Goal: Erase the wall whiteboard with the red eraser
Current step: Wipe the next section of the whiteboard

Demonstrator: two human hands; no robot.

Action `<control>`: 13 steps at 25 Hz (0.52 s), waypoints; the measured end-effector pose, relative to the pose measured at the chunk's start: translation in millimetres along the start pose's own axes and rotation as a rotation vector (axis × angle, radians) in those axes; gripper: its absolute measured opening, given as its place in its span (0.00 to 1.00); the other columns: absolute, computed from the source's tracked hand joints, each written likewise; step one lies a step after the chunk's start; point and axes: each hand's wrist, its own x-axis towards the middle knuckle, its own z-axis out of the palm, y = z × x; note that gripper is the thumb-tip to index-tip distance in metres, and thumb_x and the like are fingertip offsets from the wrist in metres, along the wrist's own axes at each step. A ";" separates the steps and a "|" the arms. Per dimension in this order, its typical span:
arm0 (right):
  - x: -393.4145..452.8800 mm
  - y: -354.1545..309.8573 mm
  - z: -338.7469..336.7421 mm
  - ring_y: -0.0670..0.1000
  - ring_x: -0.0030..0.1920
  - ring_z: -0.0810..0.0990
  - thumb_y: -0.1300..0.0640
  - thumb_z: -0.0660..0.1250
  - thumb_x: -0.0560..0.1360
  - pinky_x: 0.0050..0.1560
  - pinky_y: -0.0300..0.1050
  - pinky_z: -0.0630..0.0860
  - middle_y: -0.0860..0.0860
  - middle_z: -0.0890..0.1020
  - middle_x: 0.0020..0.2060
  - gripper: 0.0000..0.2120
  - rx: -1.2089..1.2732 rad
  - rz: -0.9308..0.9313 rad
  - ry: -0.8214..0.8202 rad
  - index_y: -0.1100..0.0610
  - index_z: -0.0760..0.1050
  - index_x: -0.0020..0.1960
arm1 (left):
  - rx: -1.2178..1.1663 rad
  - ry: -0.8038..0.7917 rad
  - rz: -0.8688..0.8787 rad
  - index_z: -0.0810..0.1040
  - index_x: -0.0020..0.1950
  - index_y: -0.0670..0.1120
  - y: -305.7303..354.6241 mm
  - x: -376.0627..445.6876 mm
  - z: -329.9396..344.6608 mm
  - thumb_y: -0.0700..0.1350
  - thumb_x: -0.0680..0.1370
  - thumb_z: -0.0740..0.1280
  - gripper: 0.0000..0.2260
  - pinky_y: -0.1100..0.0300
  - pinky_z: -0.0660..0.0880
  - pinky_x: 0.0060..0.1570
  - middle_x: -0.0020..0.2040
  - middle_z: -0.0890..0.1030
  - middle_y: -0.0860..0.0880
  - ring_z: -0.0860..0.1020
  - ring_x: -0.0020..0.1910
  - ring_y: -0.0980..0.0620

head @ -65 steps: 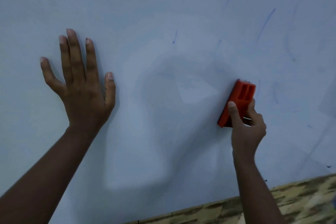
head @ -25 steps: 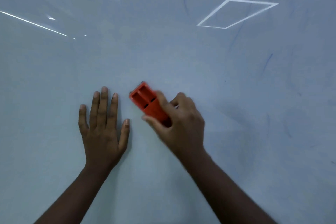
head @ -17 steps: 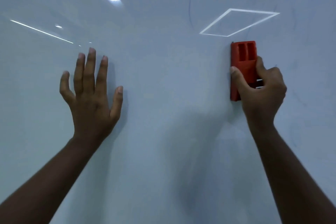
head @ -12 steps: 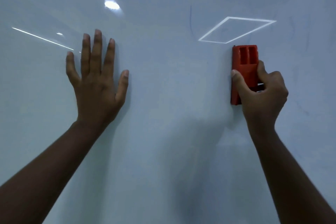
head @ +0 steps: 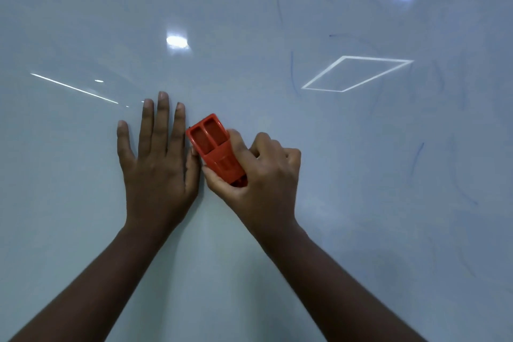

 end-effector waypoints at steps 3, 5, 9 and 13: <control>20.6 19.5 -7.6 0.52 0.40 0.75 0.32 0.68 0.74 0.48 0.52 0.69 0.51 0.76 0.41 0.29 -0.025 0.001 0.036 0.51 0.81 0.65 | -0.003 0.029 0.005 0.53 0.87 0.43 0.3 0.8 -0.1 0.51 0.87 0.54 0.29 0.35 0.48 0.82 0.87 0.51 0.42 0.51 0.86 0.43; 34.0 51.2 -18.8 0.53 0.38 0.76 0.33 0.71 0.71 0.46 0.51 0.67 0.50 0.74 0.39 0.28 -0.008 0.081 0.108 0.50 0.82 0.63 | -0.008 0.049 -0.006 0.57 0.86 0.43 1.0 2.0 -1.1 0.50 0.86 0.56 0.29 0.34 0.50 0.81 0.87 0.54 0.42 0.53 0.86 0.43; 40.2 129.0 -52.5 0.53 0.36 0.75 0.36 0.73 0.70 0.43 0.56 0.73 0.51 0.74 0.38 0.29 0.023 0.256 0.194 0.52 0.82 0.65 | -0.012 0.101 -0.054 0.60 0.85 0.42 21.4 17.5 -2.9 0.49 0.85 0.57 0.29 0.32 0.50 0.80 0.86 0.56 0.41 0.54 0.86 0.42; 46.6 180.6 -73.3 0.53 0.36 0.74 0.36 0.72 0.73 0.44 0.65 0.76 0.52 0.73 0.39 0.29 0.001 0.342 0.255 0.51 0.80 0.68 | 0.003 0.142 0.003 0.58 0.86 0.43 17.4 89.9 -0.8 0.51 0.85 0.57 0.30 0.33 0.49 0.81 0.87 0.54 0.43 0.51 0.86 0.44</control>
